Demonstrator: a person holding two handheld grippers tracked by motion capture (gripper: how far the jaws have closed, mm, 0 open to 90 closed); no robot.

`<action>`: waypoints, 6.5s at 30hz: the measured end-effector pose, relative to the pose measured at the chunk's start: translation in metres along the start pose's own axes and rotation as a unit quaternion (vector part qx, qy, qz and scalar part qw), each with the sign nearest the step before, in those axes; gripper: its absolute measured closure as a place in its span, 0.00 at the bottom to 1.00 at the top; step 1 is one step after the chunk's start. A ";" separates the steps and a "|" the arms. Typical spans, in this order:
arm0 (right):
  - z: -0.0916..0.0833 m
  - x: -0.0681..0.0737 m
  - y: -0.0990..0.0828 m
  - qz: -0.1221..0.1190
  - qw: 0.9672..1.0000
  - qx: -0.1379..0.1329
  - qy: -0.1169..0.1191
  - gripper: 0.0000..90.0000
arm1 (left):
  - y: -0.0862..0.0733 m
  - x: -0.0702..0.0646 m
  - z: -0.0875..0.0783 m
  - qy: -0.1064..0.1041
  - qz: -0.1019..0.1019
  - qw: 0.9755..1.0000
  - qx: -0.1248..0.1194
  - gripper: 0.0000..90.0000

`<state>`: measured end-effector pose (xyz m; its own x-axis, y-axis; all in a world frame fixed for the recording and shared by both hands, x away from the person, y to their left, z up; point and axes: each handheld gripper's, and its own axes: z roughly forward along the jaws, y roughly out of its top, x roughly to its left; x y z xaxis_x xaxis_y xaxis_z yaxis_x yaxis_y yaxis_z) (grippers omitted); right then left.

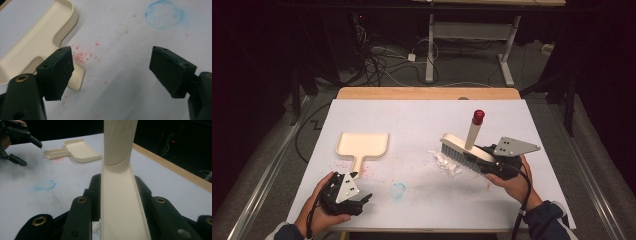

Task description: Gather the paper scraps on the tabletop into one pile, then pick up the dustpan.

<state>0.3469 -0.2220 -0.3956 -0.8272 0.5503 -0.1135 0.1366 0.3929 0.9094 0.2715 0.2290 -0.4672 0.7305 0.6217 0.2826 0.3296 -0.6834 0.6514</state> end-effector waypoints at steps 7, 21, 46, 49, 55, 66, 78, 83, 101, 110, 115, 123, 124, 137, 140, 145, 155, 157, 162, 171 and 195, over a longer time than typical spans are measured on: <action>-0.016 -0.007 -0.004 0.017 0.999 -0.009 -0.039 0.75 | 0.000 0.000 -0.002 0.007 0.000 1.000 -0.003 0.21; 0.001 -0.018 -0.027 0.057 0.988 0.033 -0.143 0.75 | 0.002 0.001 0.001 0.005 0.001 1.000 0.000 0.21; 0.033 0.011 -0.029 0.026 0.989 0.050 -0.134 0.75 | 0.002 0.003 0.001 0.007 -0.003 1.000 0.000 0.21; 0.025 0.007 -0.026 0.034 0.989 0.038 -0.138 0.75 | 0.001 0.004 0.000 0.011 -0.009 1.000 -0.002 0.21; 0.006 -0.001 -0.022 0.041 0.987 0.015 -0.158 0.75 | 0.001 0.010 -0.002 0.032 -0.039 0.999 -0.008 0.21; -0.019 -0.006 -0.017 0.036 0.983 -0.016 -0.181 0.75 | -0.002 0.020 -0.001 0.067 -0.097 0.993 -0.007 0.22; -0.028 -0.012 -0.024 0.039 0.980 -0.005 -0.195 0.75 | -0.011 0.047 0.035 0.040 -0.270 0.960 0.065 0.26; -0.028 -0.014 -0.025 0.058 0.982 -0.009 -0.182 0.75 | -0.010 0.053 0.042 0.038 -0.289 0.955 0.059 0.26; -0.020 -0.016 -0.029 0.069 0.983 0.001 -0.168 0.75 | -0.001 0.059 0.053 0.061 -0.313 0.947 0.049 0.36; -0.020 -0.016 -0.028 0.065 0.983 0.003 -0.169 0.75 | 0.001 0.063 0.058 0.067 -0.322 0.943 0.049 0.38; -0.021 -0.014 -0.029 0.062 0.984 0.003 -0.168 0.75 | 0.001 0.062 0.058 0.073 -0.325 0.942 0.048 0.43; -0.025 -0.013 -0.029 0.060 0.983 0.002 -0.171 0.75 | 0.001 0.065 0.059 0.063 -0.302 0.950 0.044 0.63; -0.025 -0.013 -0.029 0.058 0.984 0.001 -0.170 0.75 | 0.001 0.065 0.059 0.061 -0.298 0.951 0.045 0.64; -0.024 -0.014 -0.031 0.067 0.982 -0.001 -0.174 0.75 | 0.005 0.069 0.056 0.053 -0.276 0.958 0.053 0.71; -0.027 -0.014 -0.030 0.068 0.982 -0.006 -0.175 0.75 | 0.006 0.070 0.054 0.054 -0.271 0.959 0.054 0.71; -0.026 -0.015 -0.030 0.066 0.982 -0.005 -0.175 0.75 | 0.010 0.070 0.051 0.047 -0.250 0.965 0.054 0.71; -0.026 -0.014 -0.031 0.064 0.982 -0.002 -0.176 0.75 | 0.018 0.069 0.039 0.046 -0.221 0.973 0.044 0.71; -0.026 -0.014 -0.030 0.065 0.982 -0.002 -0.176 0.75 | 0.019 0.068 0.037 0.043 -0.217 0.974 0.043 0.71; -0.026 -0.014 -0.030 0.063 0.982 -0.002 -0.180 0.75 | 0.022 0.065 0.028 0.029 -0.206 0.977 0.040 0.71; -0.025 -0.017 -0.033 0.071 0.980 -0.004 -0.184 0.75 | 0.028 0.053 0.013 -0.018 -0.163 0.986 0.044 0.71; 0.027 -0.016 -0.032 0.097 0.981 -0.010 -0.169 0.75 | 0.056 0.011 0.016 -0.121 -0.059 0.988 0.071 0.71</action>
<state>0.3703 -0.2238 -0.4334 -0.5587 0.8272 -0.0602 0.2609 0.2442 0.9340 0.3074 0.1913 -0.4391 0.7977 0.6026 0.0225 0.4896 -0.6690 0.5593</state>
